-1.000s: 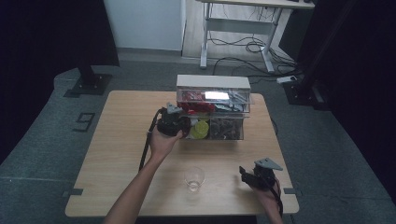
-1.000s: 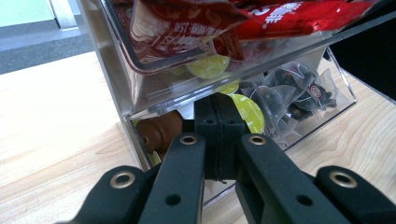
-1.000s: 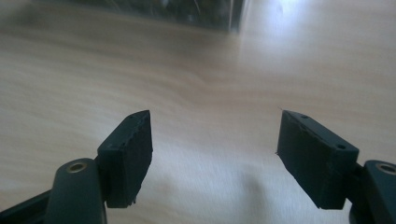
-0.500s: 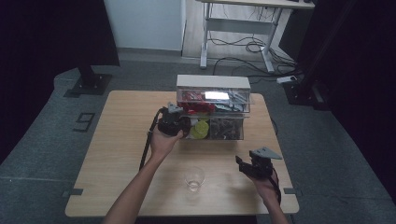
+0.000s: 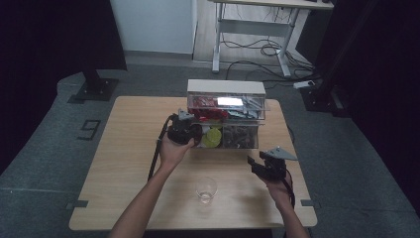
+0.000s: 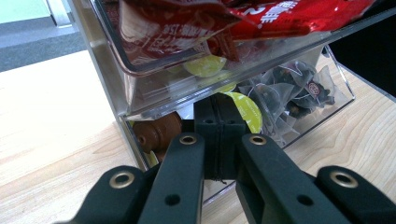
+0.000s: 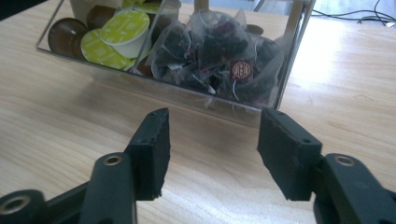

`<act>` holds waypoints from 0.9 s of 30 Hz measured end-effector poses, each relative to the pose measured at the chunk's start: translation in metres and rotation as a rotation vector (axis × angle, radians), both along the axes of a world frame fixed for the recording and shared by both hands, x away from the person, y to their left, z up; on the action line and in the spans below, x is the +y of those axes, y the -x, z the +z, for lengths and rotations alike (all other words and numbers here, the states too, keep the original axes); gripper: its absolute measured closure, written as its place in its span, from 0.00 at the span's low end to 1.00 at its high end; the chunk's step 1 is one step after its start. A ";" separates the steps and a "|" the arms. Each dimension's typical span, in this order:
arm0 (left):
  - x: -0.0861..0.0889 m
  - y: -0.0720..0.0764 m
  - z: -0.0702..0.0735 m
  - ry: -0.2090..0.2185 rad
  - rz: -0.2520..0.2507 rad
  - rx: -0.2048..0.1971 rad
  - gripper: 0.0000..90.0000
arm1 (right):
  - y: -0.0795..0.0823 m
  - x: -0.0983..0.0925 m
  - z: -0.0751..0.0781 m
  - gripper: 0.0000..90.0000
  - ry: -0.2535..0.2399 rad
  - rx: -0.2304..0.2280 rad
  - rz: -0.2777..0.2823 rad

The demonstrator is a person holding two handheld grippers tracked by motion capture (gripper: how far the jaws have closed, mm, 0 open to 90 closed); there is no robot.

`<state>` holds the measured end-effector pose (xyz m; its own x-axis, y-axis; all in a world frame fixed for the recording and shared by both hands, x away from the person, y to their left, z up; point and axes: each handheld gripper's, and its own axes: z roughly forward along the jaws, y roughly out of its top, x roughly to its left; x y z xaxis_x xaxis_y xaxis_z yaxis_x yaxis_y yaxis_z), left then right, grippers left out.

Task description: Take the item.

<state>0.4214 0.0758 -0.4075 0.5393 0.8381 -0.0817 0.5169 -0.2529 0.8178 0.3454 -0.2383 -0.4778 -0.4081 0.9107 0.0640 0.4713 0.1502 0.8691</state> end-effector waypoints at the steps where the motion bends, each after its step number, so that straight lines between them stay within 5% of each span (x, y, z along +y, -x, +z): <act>1: 0.000 0.000 0.000 0.009 -0.002 0.005 1.00 | -0.002 0.000 0.001 0.53 -0.003 -0.002 0.006; 27: -0.001 0.001 0.002 0.007 -0.005 0.006 0.99 | -0.028 0.024 0.007 0.61 -0.011 -0.005 0.060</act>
